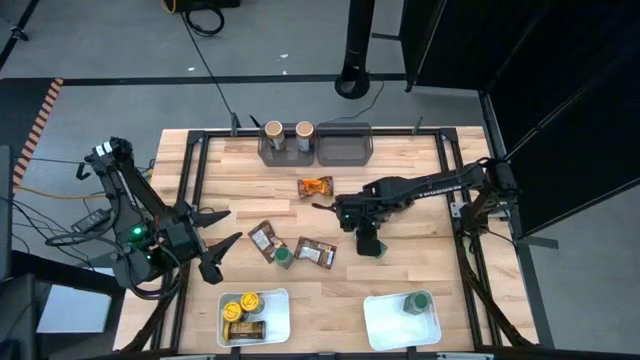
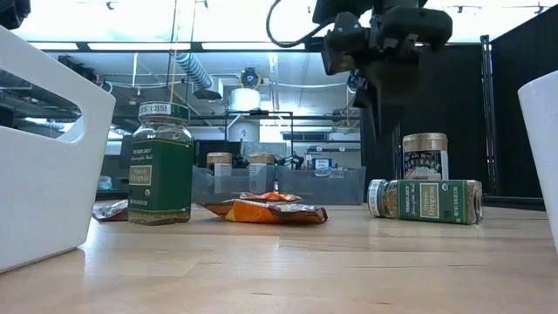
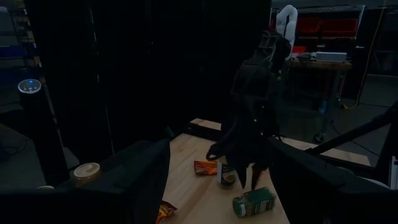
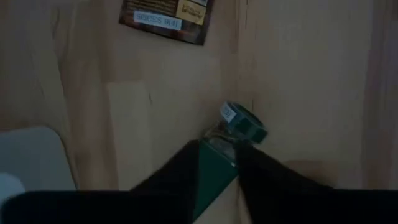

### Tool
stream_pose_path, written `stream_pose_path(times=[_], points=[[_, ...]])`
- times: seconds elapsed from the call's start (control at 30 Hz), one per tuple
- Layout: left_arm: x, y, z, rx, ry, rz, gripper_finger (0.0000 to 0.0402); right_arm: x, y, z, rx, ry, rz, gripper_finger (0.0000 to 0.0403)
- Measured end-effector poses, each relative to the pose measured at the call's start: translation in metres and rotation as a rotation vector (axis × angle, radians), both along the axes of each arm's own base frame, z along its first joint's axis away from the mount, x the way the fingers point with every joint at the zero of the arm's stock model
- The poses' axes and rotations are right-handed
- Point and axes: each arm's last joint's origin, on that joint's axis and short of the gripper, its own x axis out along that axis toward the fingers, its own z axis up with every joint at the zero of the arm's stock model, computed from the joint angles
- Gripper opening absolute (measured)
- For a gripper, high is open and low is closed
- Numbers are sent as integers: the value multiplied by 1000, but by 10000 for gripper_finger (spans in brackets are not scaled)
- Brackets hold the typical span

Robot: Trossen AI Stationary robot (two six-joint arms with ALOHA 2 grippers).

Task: Sort spices by type
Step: Put the top green seasoning bottle into the bottom right white bin

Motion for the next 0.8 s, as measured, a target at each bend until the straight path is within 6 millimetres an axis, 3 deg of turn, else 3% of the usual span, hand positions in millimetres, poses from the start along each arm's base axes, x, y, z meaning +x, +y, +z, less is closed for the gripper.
stream_pose_path(times=[0.23,0.37,0.57,0.8], points=[[0,0,0,3,2,0,268,5,6,-7,-33,15,-146,295],[0,0,-1,-7,-4,0,268,10,6,-25,-94,71,-194,355],[0,0,-2,-26,-13,-8,268,18,3,-45,-106,116,-199,361],[0,0,-2,-31,-15,-12,268,25,-2,-68,-114,160,-189,295]])
